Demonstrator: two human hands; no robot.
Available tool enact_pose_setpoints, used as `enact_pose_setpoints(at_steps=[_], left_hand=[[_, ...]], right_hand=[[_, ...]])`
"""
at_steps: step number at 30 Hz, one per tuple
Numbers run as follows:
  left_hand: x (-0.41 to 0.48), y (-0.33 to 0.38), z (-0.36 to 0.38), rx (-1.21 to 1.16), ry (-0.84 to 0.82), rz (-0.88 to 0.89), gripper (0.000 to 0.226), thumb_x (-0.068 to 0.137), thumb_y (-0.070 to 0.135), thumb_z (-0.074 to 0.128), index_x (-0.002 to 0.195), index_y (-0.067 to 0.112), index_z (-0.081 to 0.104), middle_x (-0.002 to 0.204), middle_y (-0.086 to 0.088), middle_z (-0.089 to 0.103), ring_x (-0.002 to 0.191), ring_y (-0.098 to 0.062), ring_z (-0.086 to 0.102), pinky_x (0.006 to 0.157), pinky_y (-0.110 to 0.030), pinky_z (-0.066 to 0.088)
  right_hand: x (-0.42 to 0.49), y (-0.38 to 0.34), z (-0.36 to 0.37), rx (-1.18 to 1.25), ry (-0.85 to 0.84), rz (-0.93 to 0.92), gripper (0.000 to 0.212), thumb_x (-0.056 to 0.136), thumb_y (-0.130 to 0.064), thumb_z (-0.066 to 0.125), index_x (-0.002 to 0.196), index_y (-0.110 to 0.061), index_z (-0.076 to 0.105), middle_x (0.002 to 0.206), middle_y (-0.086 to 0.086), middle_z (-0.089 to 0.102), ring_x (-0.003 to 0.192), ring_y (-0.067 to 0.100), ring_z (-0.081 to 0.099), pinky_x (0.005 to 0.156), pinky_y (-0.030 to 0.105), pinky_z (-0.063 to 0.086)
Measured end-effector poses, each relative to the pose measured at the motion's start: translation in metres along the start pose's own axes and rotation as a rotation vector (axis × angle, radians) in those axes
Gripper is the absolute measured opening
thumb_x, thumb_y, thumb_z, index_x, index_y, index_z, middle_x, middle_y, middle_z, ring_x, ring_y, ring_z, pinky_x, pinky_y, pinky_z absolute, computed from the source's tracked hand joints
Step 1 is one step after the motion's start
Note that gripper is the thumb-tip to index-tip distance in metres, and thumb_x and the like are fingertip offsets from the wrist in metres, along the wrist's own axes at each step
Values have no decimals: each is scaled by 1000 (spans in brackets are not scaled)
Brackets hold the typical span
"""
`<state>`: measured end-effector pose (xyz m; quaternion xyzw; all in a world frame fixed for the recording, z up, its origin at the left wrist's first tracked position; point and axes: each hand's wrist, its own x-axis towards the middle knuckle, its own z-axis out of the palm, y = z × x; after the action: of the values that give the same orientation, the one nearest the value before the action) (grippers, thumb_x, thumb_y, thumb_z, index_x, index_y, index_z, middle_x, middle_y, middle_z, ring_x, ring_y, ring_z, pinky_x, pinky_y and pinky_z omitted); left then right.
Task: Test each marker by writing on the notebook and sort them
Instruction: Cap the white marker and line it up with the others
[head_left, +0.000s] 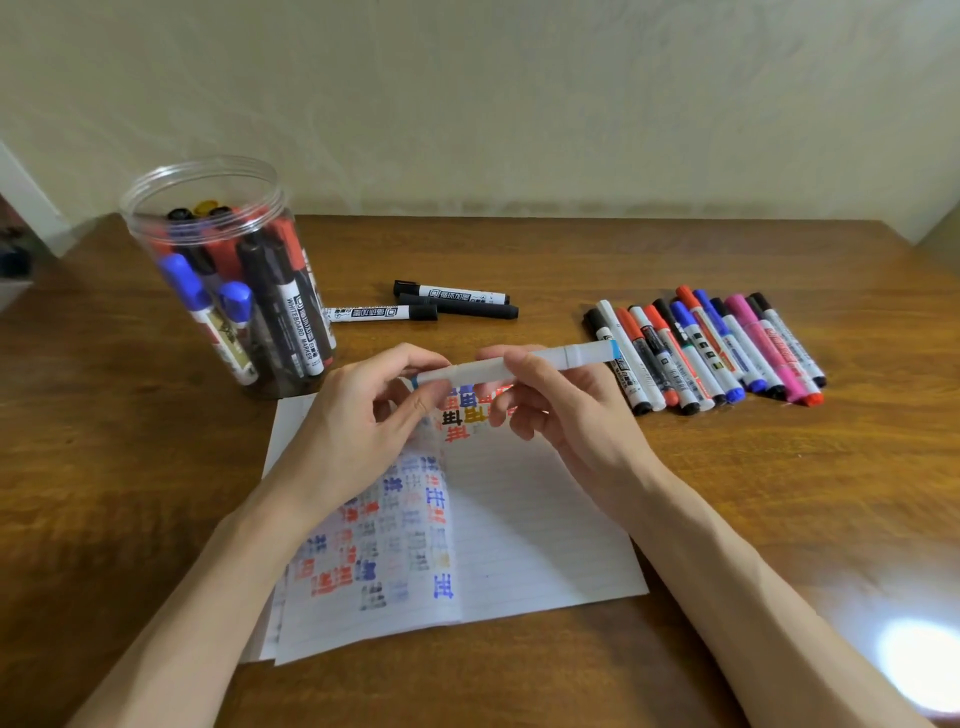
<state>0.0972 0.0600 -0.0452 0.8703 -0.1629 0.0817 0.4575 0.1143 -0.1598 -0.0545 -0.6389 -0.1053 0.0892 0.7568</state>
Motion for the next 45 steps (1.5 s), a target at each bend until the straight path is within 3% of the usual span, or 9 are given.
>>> enact_pose_setpoints(at_steps=[5,10,19,26,30,34,37,41,45], left_hand=[[-1,0,-4,-57,0,-16,24,93,35,62,114,28,71,88,17,73,81,-12,72,70,-24,60],[0,2,-4,-116,12,-8,17,93,24,65,106,32,71,84,8,75,79,-13,73,70,-19,59],[0,3,0,-136,3,-15,18,92,26,65,108,24,74,82,6,75,76,-14,73,70,-20,59],[0,2,0,-117,24,-29,16,94,20,67,108,19,75,82,5,75,77,-15,74,71,-23,60],[3,1,0,-120,-28,-78,24,91,30,63,111,20,73,90,10,76,85,-10,74,75,-24,61],[7,1,-3,-102,-20,-126,20,93,30,67,113,25,69,102,18,75,97,-1,72,79,-21,60],[7,0,-8,-193,68,-202,17,96,26,69,112,25,70,96,12,75,94,-5,73,77,-24,60],[8,9,-6,-415,169,-303,25,95,25,69,119,25,71,94,5,76,86,-8,71,80,-30,55],[13,18,0,-583,83,-362,43,101,20,61,143,27,55,119,6,75,110,-13,71,94,-37,55]], right_hand=[[-4,0,-4,-166,-30,-40,36,100,-33,65,114,-3,78,86,9,75,79,20,63,74,37,49],[-5,3,1,-174,-25,-148,26,102,-20,65,119,-3,76,88,20,74,78,19,63,71,33,52],[0,9,0,-233,-29,-241,24,102,-15,62,112,2,76,83,9,76,72,4,66,65,22,52],[-1,8,2,-242,-23,-250,26,101,-17,63,115,1,75,84,9,76,72,3,67,65,19,52],[-3,4,3,-221,-11,-154,25,101,-18,66,117,-3,76,76,-10,75,71,1,68,66,17,50],[-2,-11,-14,-137,157,-130,26,90,-25,79,114,-14,74,84,-10,77,82,9,75,72,22,57],[-1,-15,-27,-340,118,-194,22,88,-23,83,104,-10,75,96,-3,79,89,16,77,73,29,62],[5,-5,-22,-817,-44,-260,20,93,-34,80,105,-20,77,94,-13,77,85,-1,71,66,11,50],[8,2,-28,-984,146,-255,18,90,-40,80,97,-24,76,85,-16,71,76,2,65,60,13,46]])
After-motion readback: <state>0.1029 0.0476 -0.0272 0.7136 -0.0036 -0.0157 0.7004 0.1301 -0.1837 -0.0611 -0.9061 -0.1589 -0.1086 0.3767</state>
